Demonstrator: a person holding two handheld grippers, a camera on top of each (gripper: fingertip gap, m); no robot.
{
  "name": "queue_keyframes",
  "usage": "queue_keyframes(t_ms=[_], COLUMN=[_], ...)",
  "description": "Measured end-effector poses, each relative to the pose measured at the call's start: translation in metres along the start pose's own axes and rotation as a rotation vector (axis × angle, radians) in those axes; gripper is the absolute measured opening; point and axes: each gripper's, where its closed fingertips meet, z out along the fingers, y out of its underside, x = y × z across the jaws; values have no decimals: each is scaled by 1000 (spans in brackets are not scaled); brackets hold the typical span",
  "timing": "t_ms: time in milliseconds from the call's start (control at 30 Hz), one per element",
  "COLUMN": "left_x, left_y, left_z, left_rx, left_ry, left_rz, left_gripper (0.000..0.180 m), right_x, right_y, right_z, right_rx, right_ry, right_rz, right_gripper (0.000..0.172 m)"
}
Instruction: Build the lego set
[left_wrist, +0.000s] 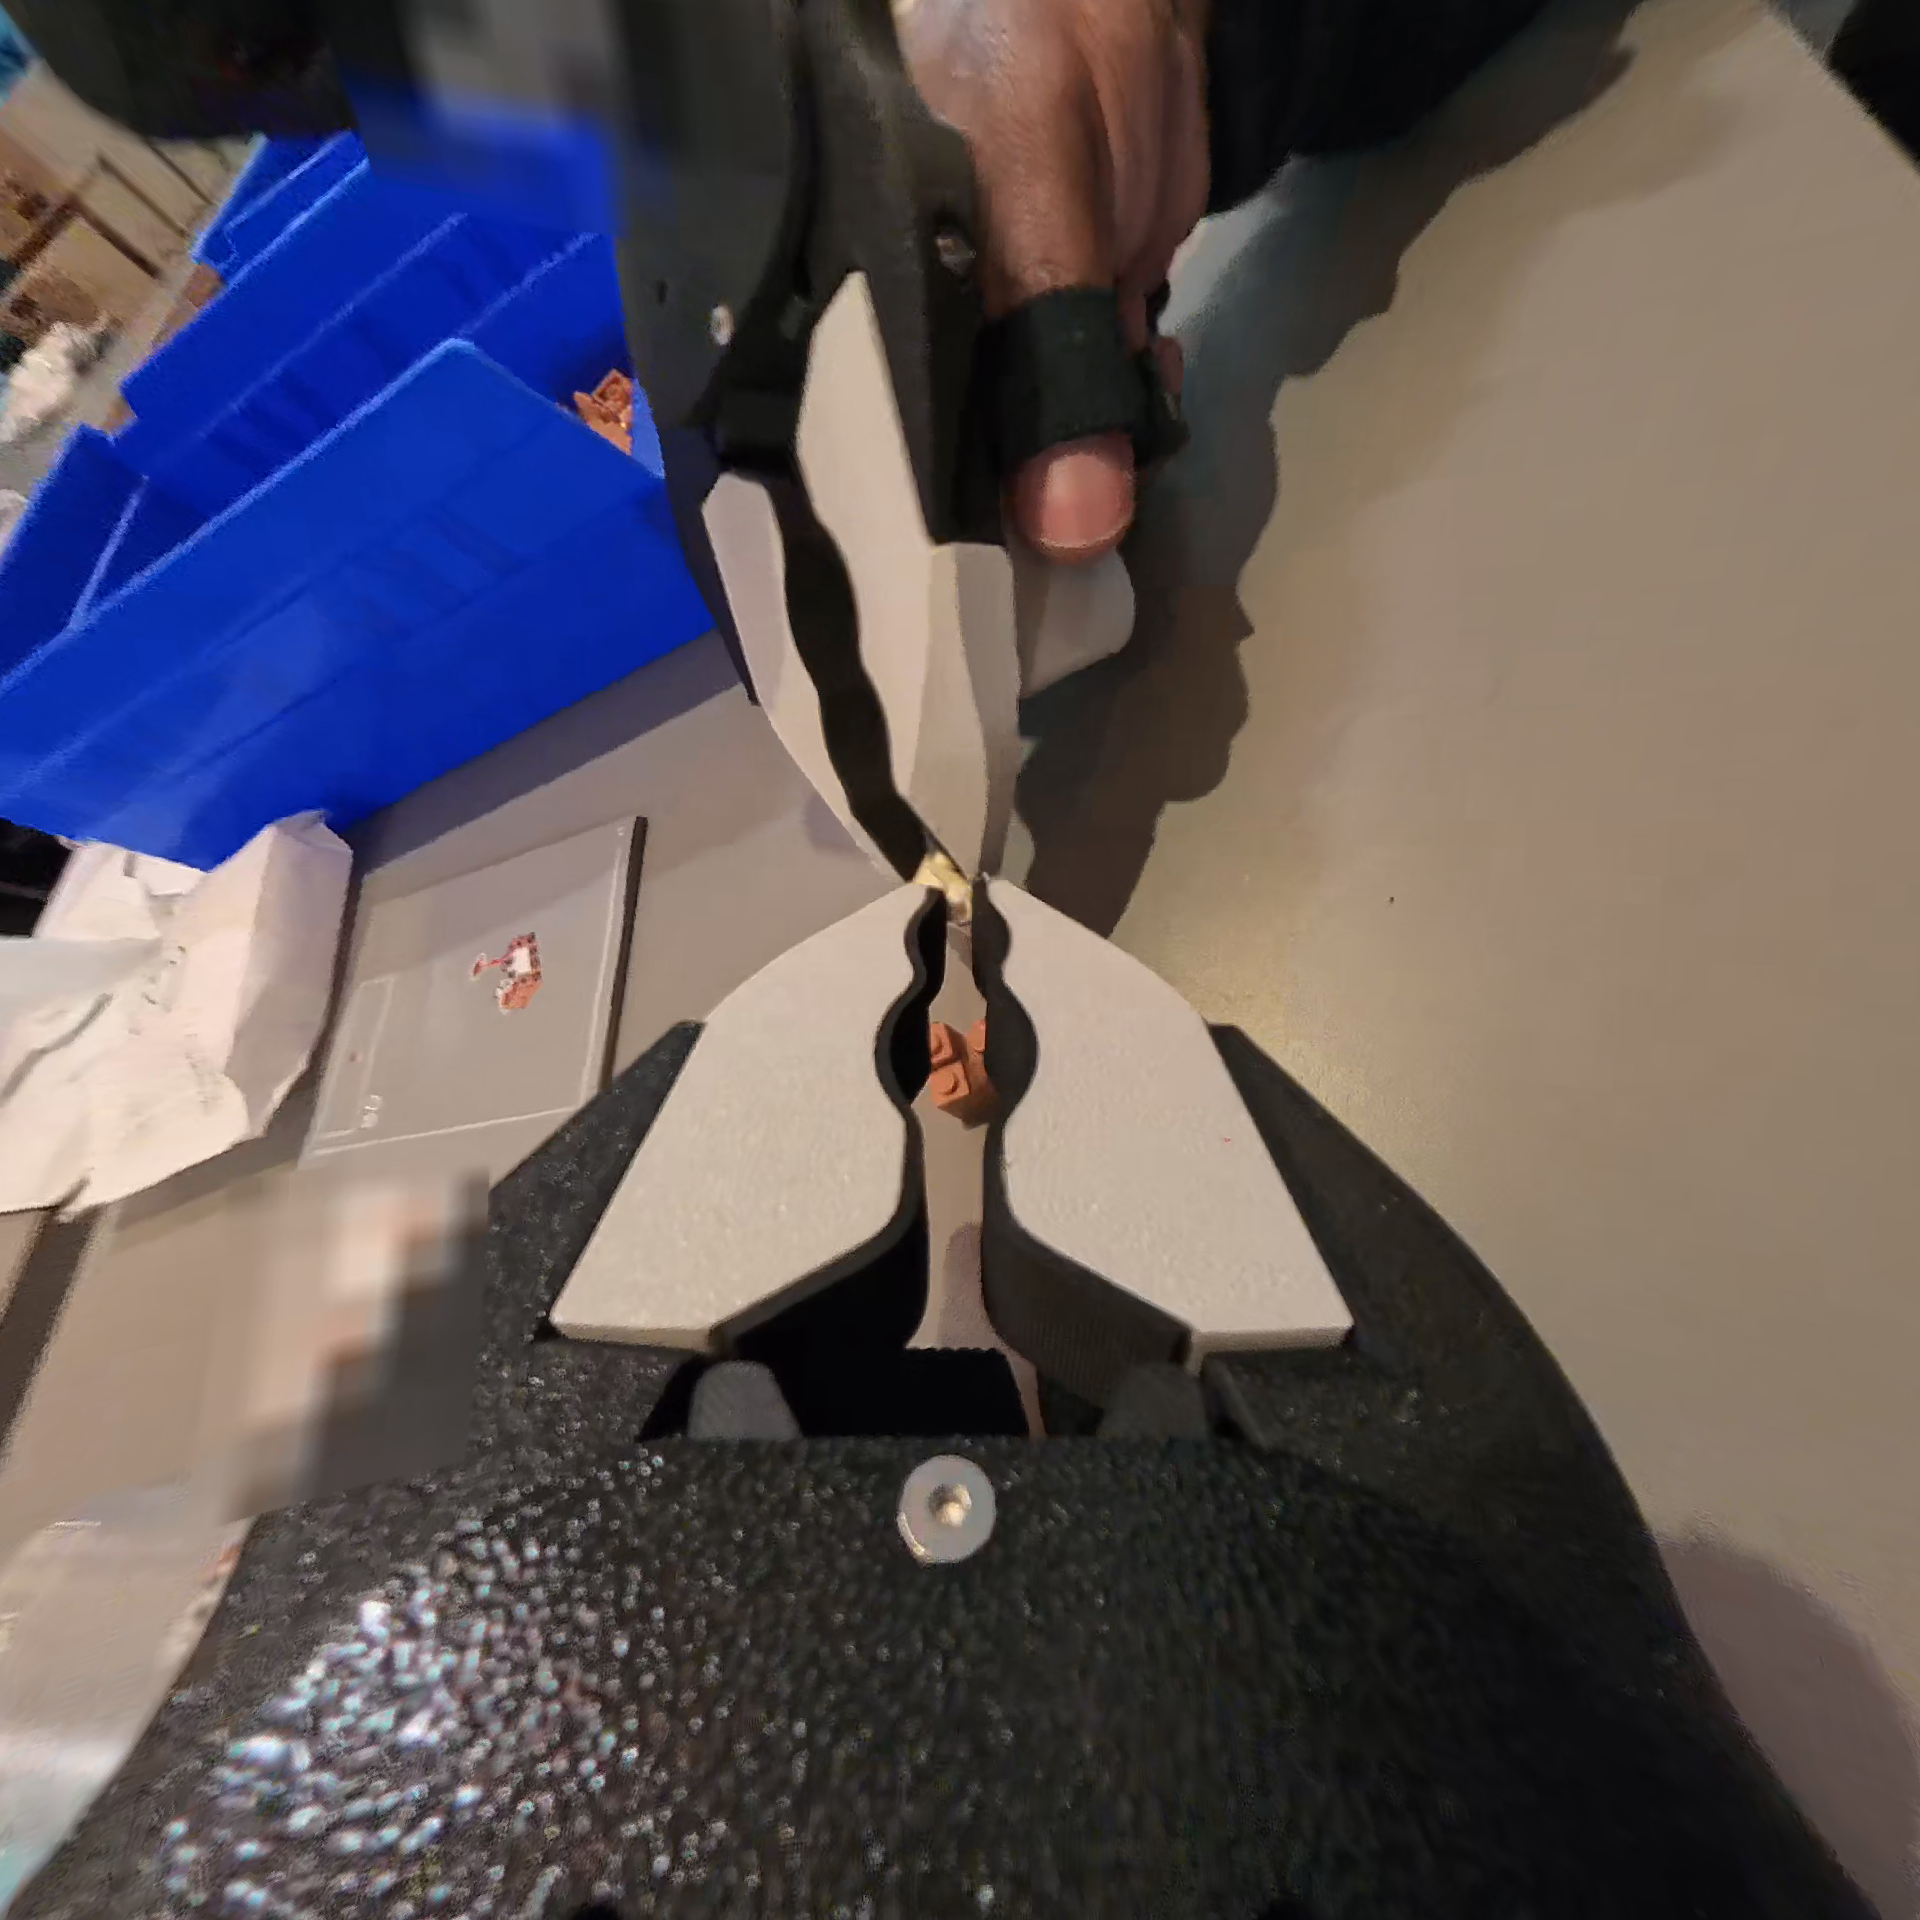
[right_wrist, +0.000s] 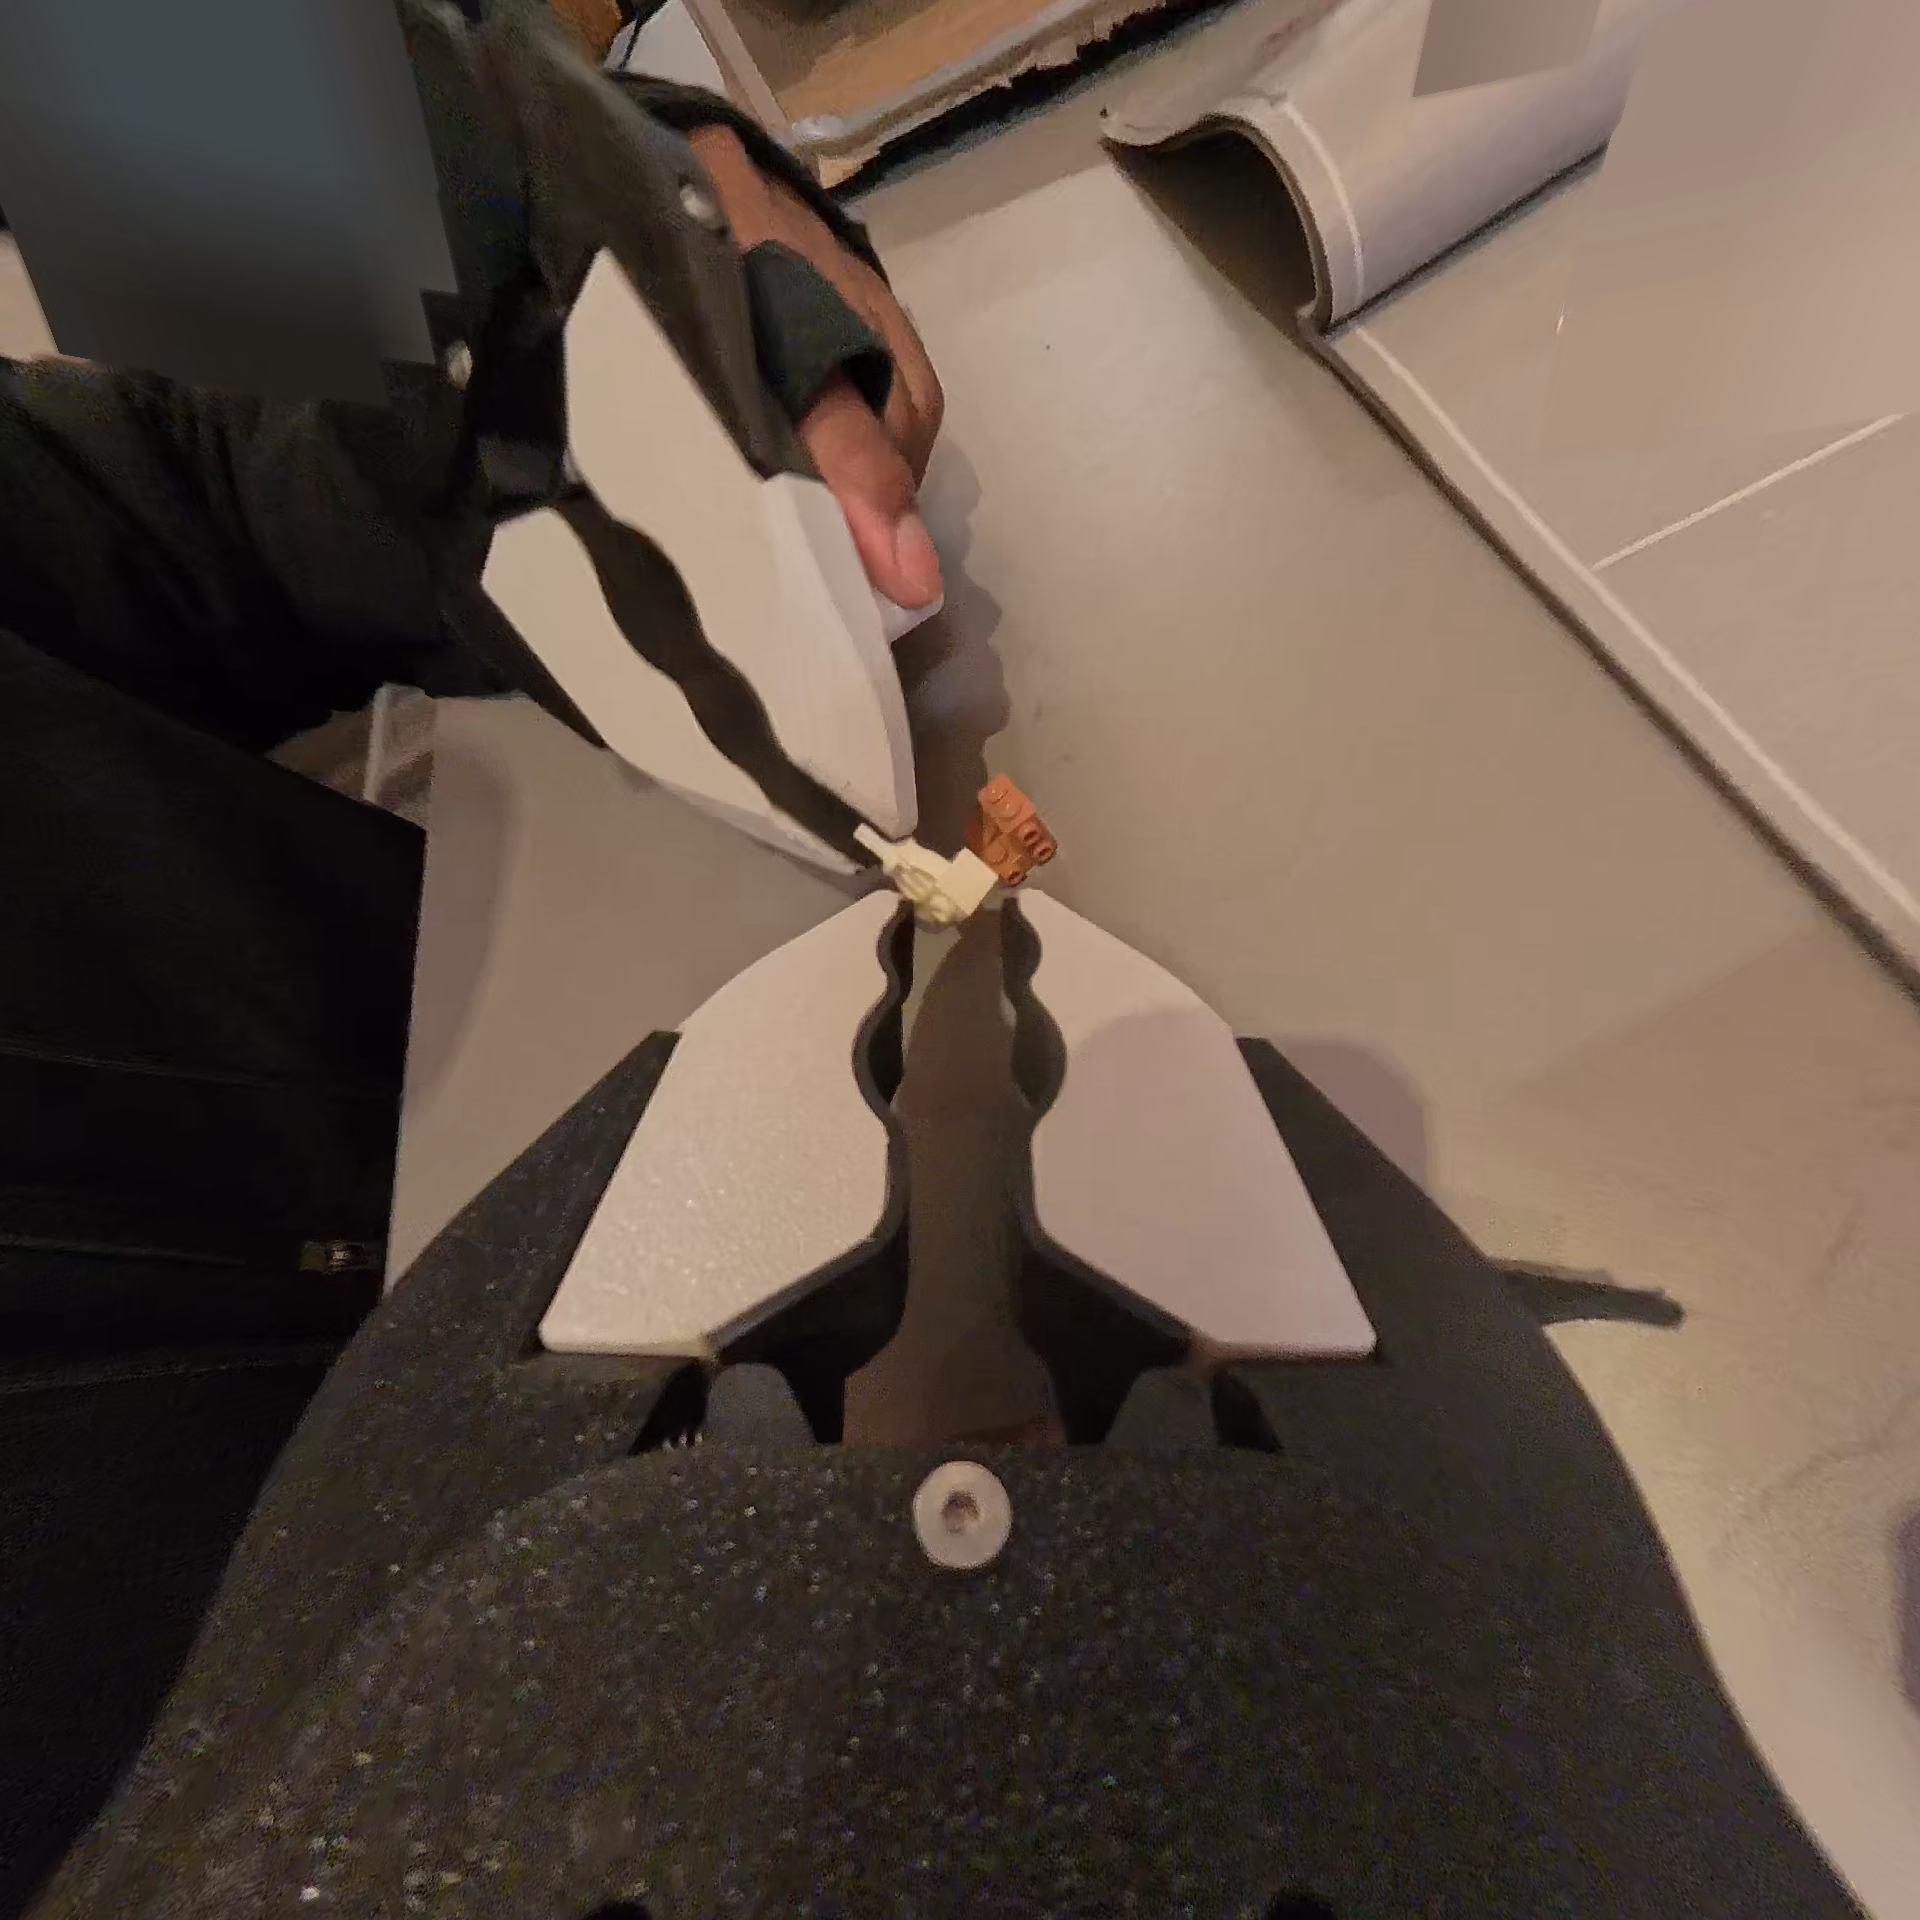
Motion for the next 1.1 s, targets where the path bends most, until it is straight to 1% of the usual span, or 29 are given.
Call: queue_keyframes(t_ms=[67, 167, 233, 333, 400, 500, 633, 667, 733, 767, 967, 1100], left_x=[-6, -17, -21, -27, -30, -29, -24, -23, -21, -21, -20, -21], left_y=[-1, 4, 8, 14, 16, 18, 21, 21, 21, 22, 24, 22], left_z=[-4, -11, -16, -21, -24, -26, -26, -26, -26, -26, -25, -24], left_rx=[38, 57, 72, 87, 106, 105, 72, 73, 74, 74, 82, 103], left_ry=[18, 50, 103, 165, 184, 212, 244, 253, 272, 281, 308, 305], left_rz=[-89, -266, -393, -596, -677, -708, -707, -715, -738, -752, -823, -829], left_gripper=[4, 4, 4, 4, 4, 4, 4, 4, 4, 4, 4, 4], right_x=[3, 12, 16, 16, 16, 15, 13, 14, 17, 18, 27, 26], right_y=[-2, -4, -5, -3, 0, 0, 1, 0, 0, -1, -7, -18], right_z=[-1, -2, 0, 9, 17, 26, 35, 36, 37, 36, 33, 28], right_rx=[3, 11, 3, -42, -84, -126, -165, -170, -179, -178, -143, -52], right_ry=[37, 142, 199, 219, 210, 189, 147, 146, 150, 153, 240, 275], right_rz=[-77, -281, -416, -551, -596, -648, -656, -646, -621, -616, -580, -562], right_gripper=[20, 24, 25, 27, 30, 31, 30, 29, 19, 18, 16, 14])
